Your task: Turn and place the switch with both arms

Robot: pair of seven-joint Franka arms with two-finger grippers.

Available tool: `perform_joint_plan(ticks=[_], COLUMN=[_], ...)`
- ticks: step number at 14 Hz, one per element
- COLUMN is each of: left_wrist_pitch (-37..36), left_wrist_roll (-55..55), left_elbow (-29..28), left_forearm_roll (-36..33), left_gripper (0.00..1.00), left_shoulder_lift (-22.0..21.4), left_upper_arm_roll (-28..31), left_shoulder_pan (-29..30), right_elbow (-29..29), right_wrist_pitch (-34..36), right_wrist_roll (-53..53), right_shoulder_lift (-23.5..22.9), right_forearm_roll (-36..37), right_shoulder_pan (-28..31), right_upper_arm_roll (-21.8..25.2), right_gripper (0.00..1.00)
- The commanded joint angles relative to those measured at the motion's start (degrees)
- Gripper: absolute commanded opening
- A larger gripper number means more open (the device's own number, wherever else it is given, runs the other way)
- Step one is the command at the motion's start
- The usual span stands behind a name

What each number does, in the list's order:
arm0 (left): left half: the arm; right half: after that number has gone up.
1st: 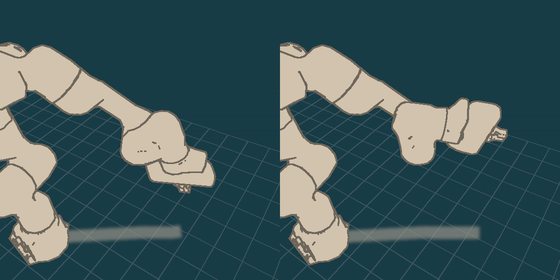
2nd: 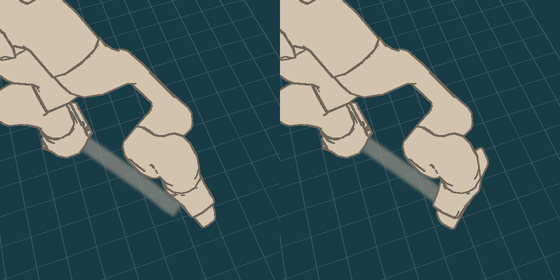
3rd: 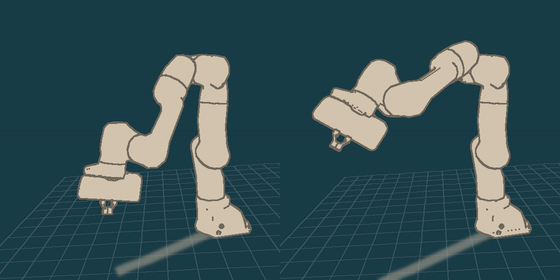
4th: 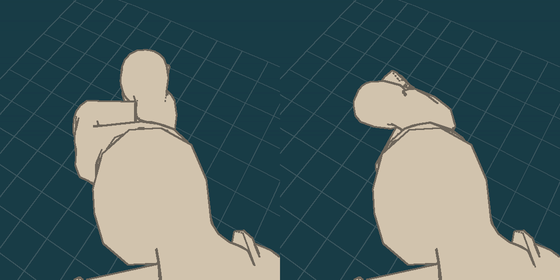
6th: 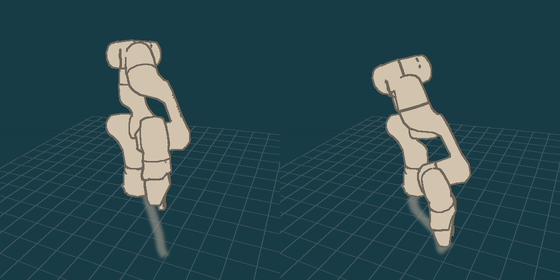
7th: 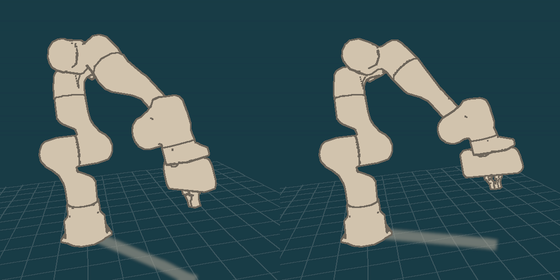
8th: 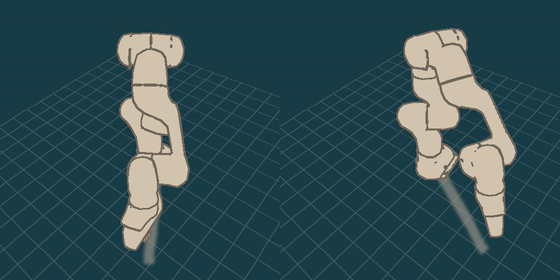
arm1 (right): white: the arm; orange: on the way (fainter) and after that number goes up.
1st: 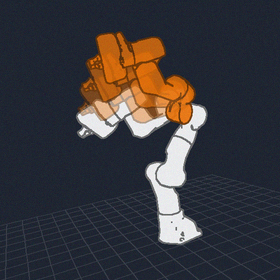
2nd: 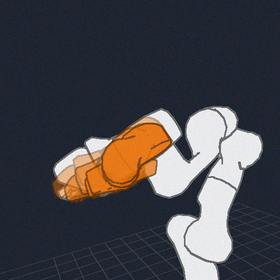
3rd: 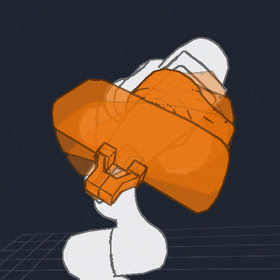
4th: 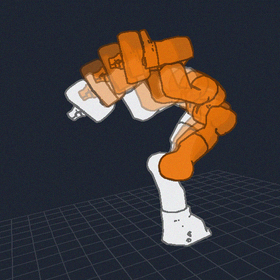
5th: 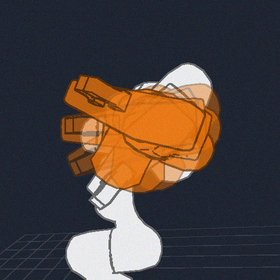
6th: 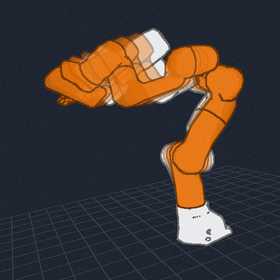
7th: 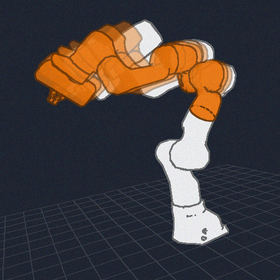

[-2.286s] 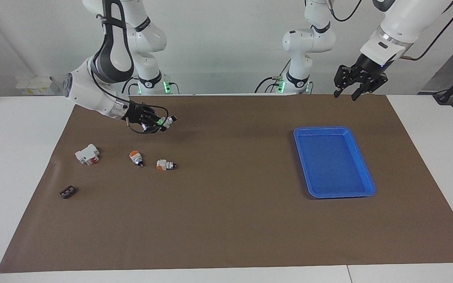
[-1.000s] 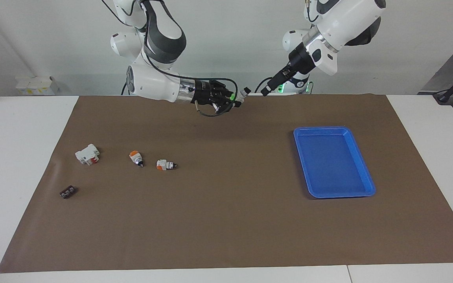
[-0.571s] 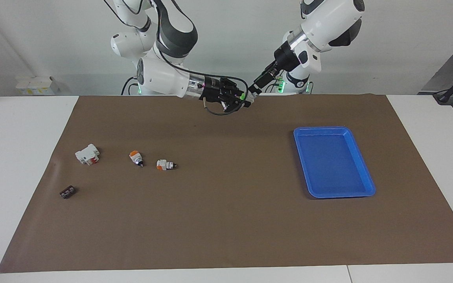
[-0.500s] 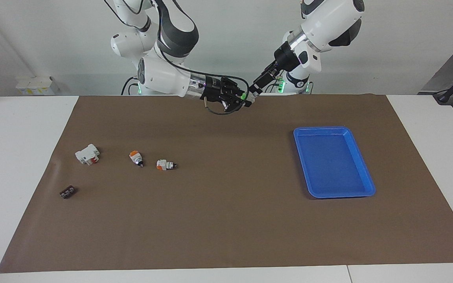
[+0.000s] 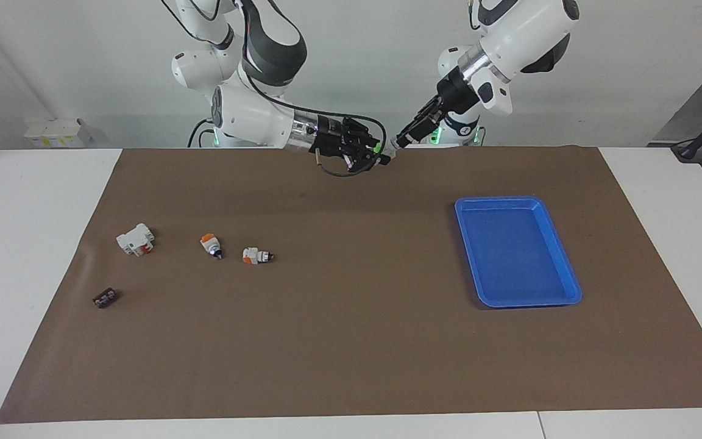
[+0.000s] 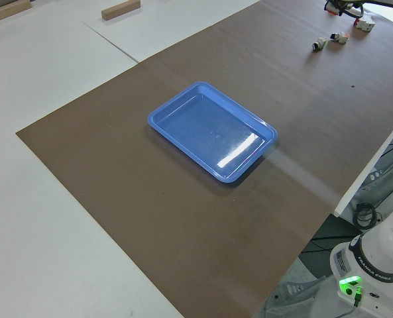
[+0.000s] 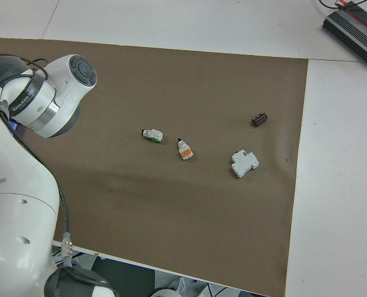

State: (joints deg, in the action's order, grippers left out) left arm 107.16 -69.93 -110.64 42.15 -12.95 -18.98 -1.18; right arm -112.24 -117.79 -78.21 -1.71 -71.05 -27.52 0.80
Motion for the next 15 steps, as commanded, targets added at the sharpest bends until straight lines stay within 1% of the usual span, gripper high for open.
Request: perform_joint_plan(ticks=[1,2,3,4,5,13,15], left_wrist_pitch=[0.86,0.95,1.21,1.21,1.3,2.44,2.44], left_wrist_roll=[-0.55,-0.21,0.06,0.15,0.24,-0.11,-0.11], left_elbow=[-1.43,-1.34,-1.34,-1.25,-1.25,-1.6,-1.69], left_forearm_roll=[1.35,1.35,1.35,1.35,1.35,1.35,1.35], left_gripper=[0.45,0.43,0.39,0.3,0.28,0.28,0.27], left_shoulder_lift=[-1.47,-1.47,-1.47,-1.38,-1.38,-1.47,-1.55], left_upper_arm_roll=[0.0,0.08,0.08,0.08,0.08,0.0,-0.09], left_shoulder_pan=[0.92,1.09,1.18,1.18,1.18,0.48,0.39], right_elbow=[0.44,0.35,0.35,0.35,0.35,0.27,0.26], right_wrist_pitch=[-0.24,-0.42,-0.33,-0.24,-0.33,-0.33,-0.42], right_wrist_roll=[-0.8,-0.8,-0.8,-0.8,-0.8,-0.8,-0.89], right_shoulder_lift=[0.04,0.04,0.04,0.04,0.04,0.13,0.13], right_forearm_roll=[-1.37,-1.37,-1.28,-1.28,-1.28,-1.28,-1.19], right_shoulder_pan=[0.01,0.01,0.01,0.01,0.01,-0.08,-0.08], right_upper_arm_roll=[0.07,0.07,0.07,0.07,0.07,0.07,0.07], right_gripper=[0.0,0.0,0.0,0.0,0.0,0.0,0.0])
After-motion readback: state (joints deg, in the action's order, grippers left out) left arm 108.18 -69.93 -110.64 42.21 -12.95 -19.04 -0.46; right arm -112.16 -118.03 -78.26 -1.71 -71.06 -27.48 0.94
